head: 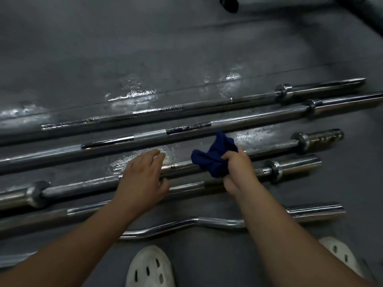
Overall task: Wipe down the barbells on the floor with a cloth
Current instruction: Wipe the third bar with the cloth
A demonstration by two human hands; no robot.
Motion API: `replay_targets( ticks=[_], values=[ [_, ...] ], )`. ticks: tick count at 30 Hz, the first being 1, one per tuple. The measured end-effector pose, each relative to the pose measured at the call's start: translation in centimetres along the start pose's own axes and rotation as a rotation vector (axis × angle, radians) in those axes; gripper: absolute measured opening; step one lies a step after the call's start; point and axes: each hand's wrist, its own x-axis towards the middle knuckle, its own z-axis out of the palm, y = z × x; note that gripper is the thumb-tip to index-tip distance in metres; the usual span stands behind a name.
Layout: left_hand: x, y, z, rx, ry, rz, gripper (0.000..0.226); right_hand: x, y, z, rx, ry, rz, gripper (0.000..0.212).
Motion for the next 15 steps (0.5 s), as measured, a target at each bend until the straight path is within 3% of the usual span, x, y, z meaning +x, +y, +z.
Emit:
replay_targets(
  ticks=[4, 8, 11, 15],
  values=[
    [-2.9, 0.2, -4.4, 0.032, 0.068, 0.056, 0.065, -5.4, -1.3, -0.6, 0.269, -0.03, 0.118, 0.031],
    [-5.6, 0.1, -9.3, 0.067, 0.147, 0.069, 0.067, -10.7, -2.6, -1.4, 0.58, -0.168, 0.151, 0.029],
    [-7.7, 0.3, -12.6, 0.079, 0.205, 0.085, 0.065, -14.5, -3.2, -1.8, 0.56, -0.27, 0.158, 0.044],
    [-10.6, 0.7, -16.1, 0.104, 0.258, 0.11, 0.068, -19.6, -4.1, -1.9, 0.562, -0.368, 0.11, 0.046]
  ],
)
